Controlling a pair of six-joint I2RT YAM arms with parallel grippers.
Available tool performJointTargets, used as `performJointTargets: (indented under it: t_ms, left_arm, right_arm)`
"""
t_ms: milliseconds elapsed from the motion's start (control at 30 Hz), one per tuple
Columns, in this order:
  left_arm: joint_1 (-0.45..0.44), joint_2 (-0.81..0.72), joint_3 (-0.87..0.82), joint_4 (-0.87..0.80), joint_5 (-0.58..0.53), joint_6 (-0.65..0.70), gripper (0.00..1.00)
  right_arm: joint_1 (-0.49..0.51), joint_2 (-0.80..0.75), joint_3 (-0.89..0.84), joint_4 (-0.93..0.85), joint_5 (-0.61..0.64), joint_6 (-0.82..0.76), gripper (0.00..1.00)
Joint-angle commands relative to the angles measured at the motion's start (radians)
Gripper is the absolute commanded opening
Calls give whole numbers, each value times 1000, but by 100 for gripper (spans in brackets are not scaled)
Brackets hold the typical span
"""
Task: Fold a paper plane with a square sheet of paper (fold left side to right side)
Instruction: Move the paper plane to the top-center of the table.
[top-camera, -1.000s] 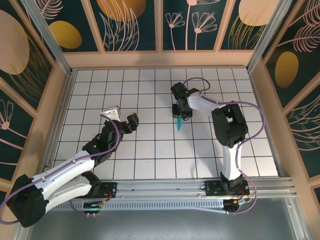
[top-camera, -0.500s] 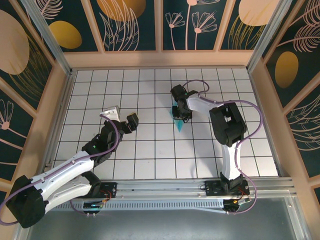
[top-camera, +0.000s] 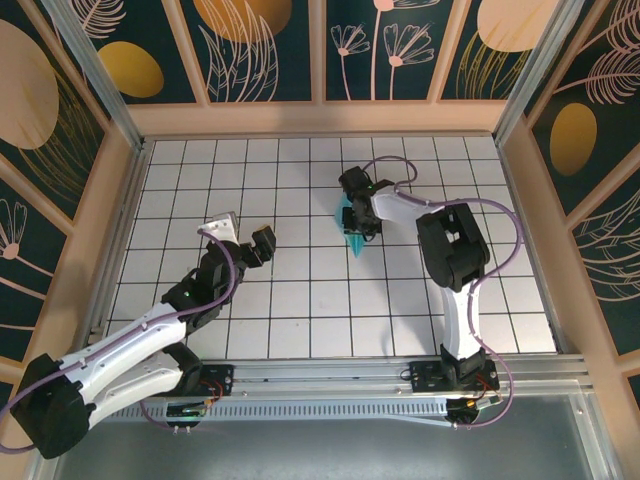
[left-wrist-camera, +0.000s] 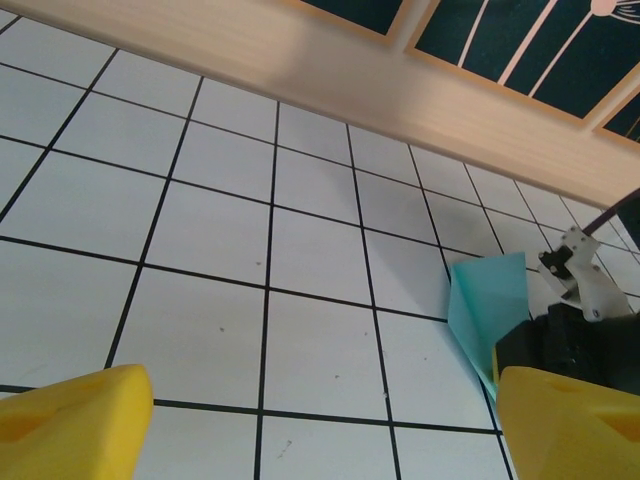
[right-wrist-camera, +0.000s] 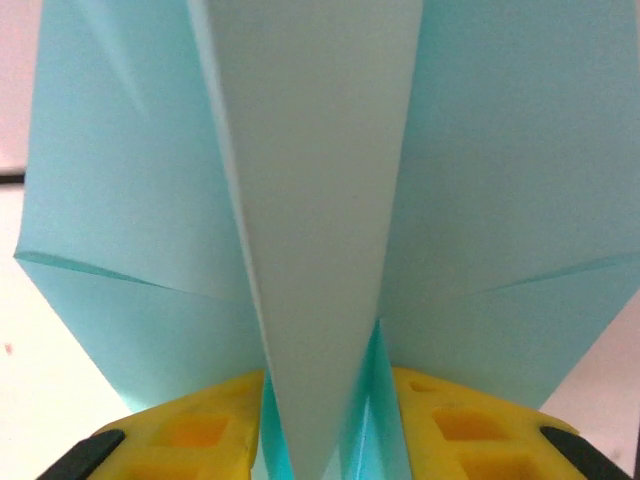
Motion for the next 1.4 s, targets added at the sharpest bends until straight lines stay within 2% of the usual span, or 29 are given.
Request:
performJointTargets:
  t_ms: [0, 433, 833, 1367]
  left_arm:
    - [8, -19, 23, -21, -25, 13, 89]
    - [9, -35, 24, -38, -32, 19, 89]
    - [8, -15, 37, -33, -25, 25, 89]
    - [8, 21, 55, -18, -14, 37, 89]
  right_arm:
    - [-9, 81, 66, 15, 50, 2, 35]
    - [-28, 224, 249, -24, 63, -50, 37]
    - [-27, 257, 289, 1, -21, -70, 38]
    - [-22, 248, 342, -41, 1, -95, 38]
